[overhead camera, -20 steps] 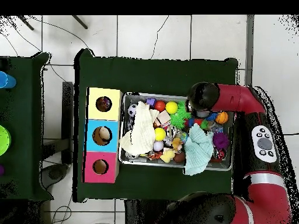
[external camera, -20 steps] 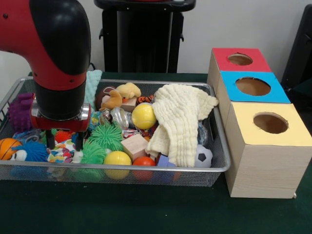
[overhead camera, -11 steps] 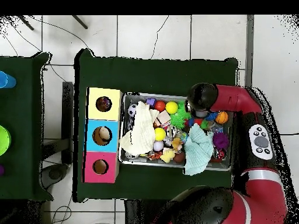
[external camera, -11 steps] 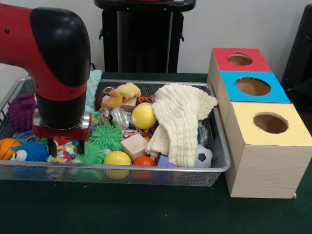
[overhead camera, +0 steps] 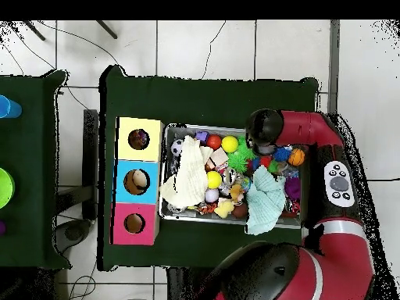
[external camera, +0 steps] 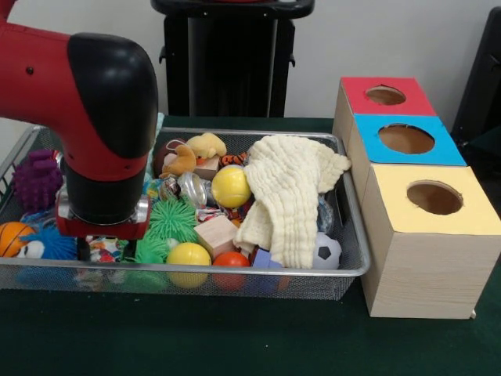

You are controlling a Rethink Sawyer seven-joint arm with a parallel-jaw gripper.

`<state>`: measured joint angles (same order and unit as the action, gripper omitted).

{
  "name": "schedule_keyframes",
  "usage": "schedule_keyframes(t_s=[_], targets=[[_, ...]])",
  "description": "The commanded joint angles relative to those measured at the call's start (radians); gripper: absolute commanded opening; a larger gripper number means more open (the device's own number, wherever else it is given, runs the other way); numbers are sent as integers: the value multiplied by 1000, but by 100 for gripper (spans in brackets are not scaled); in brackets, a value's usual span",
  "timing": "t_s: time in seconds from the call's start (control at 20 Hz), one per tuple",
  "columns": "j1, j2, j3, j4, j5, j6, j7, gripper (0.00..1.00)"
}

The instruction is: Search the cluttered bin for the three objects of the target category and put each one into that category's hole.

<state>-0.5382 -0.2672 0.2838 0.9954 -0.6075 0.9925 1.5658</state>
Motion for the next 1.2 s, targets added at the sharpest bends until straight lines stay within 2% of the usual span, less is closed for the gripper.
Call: schedule_keyframes(t_s=[0.05, 0.1, 0.15, 0.3, 0.4, 0.7, 0.95, 1.05, 1.2], targets=[[16, 76, 2, -4, -74, 24, -190, 100], [19, 76, 1, -7, -77, 30, -189, 100], [22, 75, -1, -11, -79, 37, -187, 0], [23, 42, -6, 42, -69, 30, -168, 0], [27, 17, -9, 61, -56, 60, -171, 0], [42, -85, -18, 127, -4, 202, -186, 0], [67, -212, -16, 186, 49, 364, -190, 0], [74, -258, -10, 201, 60, 404, -198, 0], [75, -281, 2, 211, 64, 428, -196, 0]])
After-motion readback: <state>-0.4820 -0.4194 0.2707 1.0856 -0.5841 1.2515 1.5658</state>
